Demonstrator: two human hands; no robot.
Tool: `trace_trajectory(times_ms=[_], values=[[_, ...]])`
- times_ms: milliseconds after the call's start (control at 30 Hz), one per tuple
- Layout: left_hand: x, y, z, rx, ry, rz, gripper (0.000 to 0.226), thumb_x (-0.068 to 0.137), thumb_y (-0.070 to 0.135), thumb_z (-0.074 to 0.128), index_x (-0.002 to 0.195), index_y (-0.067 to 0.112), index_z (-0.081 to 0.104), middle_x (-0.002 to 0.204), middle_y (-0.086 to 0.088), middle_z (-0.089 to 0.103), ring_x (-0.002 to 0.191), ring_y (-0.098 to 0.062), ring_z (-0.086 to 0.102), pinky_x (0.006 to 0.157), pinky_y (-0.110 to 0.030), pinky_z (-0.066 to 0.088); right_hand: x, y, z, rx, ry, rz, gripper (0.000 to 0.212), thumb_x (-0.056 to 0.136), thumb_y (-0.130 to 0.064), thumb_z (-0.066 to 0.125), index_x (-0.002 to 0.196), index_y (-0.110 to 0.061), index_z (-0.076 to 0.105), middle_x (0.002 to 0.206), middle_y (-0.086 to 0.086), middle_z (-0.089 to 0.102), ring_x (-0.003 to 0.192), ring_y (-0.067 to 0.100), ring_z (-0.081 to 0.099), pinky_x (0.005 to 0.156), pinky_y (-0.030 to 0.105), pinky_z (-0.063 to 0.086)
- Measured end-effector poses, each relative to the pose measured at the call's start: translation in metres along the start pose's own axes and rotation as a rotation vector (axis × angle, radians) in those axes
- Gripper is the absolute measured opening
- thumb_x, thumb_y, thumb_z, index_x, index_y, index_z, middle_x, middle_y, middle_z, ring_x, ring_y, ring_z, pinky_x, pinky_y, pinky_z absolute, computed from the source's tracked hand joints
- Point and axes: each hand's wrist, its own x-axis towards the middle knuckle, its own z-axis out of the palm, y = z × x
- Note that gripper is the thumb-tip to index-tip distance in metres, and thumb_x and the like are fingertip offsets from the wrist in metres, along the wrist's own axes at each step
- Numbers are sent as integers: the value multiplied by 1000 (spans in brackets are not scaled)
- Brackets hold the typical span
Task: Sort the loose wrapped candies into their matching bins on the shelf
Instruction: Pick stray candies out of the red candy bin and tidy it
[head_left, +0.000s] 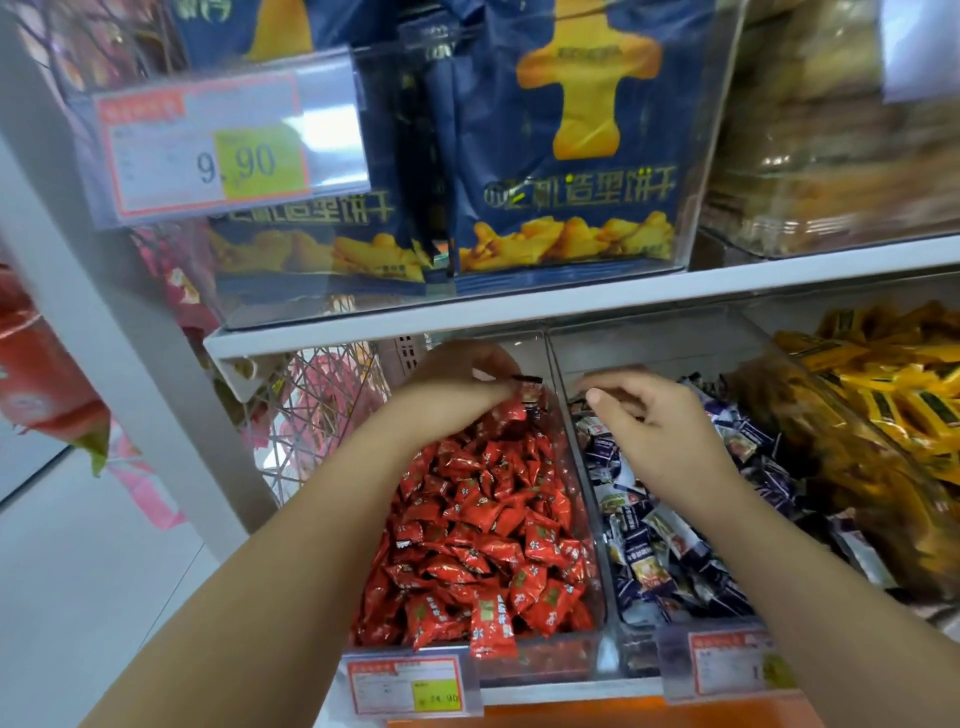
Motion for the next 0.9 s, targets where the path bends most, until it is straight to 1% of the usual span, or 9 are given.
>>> trace_trajectory(times_ms=[100,167,300,400,567,667,733,800,900], values=[[-2,9,4,-3,-24,13,12,89,20,62,83,30,60,69,16,65,61,8,61,57,-12,42,-1,-1,-4,34,40,8,17,93,-17,55,102,-25,68,103,-13,66,99,2,60,86,18,46],[-4,10,5,-30,-30,18,11,89,19,62,84,29,60,68,15,65,58,10,60,59,-10,43,-2,-1,-6,25,27,18,18,93,-17,55,103,-25,68,102,-14,65,99,0,59,85,15,43],[-7,16,5,-142,-20,27,17,85,17,65,77,31,61,67,15,69,69,4,65,80,-24,49,-3,-6,-7,55,19,7,19,92,-17,56,96,-33,65,99,-20,63,96,-5,58,83,12,43],[-5,29,9,-192,-16,55,19,83,14,66,76,31,62,68,15,70,78,-2,67,83,-26,50,-2,-8,-4,107,38,-8,21,92,-16,57,94,-36,62,99,-17,65,96,-2,60,85,17,46],[0,46,22,-235,-6,120,17,84,17,68,81,33,64,85,21,66,88,1,62,79,-12,44,-1,-10,-5,159,179,-12,30,92,-9,54,90,-38,61,93,-13,67,90,2,63,77,13,48],[4,38,24,-236,-62,129,24,91,14,61,100,37,62,109,20,62,99,1,62,87,-12,43,-1,-9,-9,119,263,-11,31,93,-11,52,93,-41,59,97,-4,66,84,15,63,76,28,52],[8,24,22,-193,3,79,27,94,10,54,102,35,60,112,17,60,93,0,62,74,-7,45,-1,-8,-9,78,259,13,24,93,-13,52,99,-35,61,91,-6,64,70,26,58,63,25,48],[10,8,22,-62,15,20,25,95,8,49,104,29,61,110,13,60,85,3,58,61,-2,41,-1,-8,-7,59,198,18,21,94,-14,53,103,-29,64,84,-13,61,64,24,53,57,20,45],[18,-9,31,164,-87,-16,25,96,15,49,114,25,62,122,3,60,108,-13,58,82,-16,41,-1,-9,0,8,-5,1,22,94,-17,53,109,-30,64,103,-21,59,95,0,56,82,8,42]])
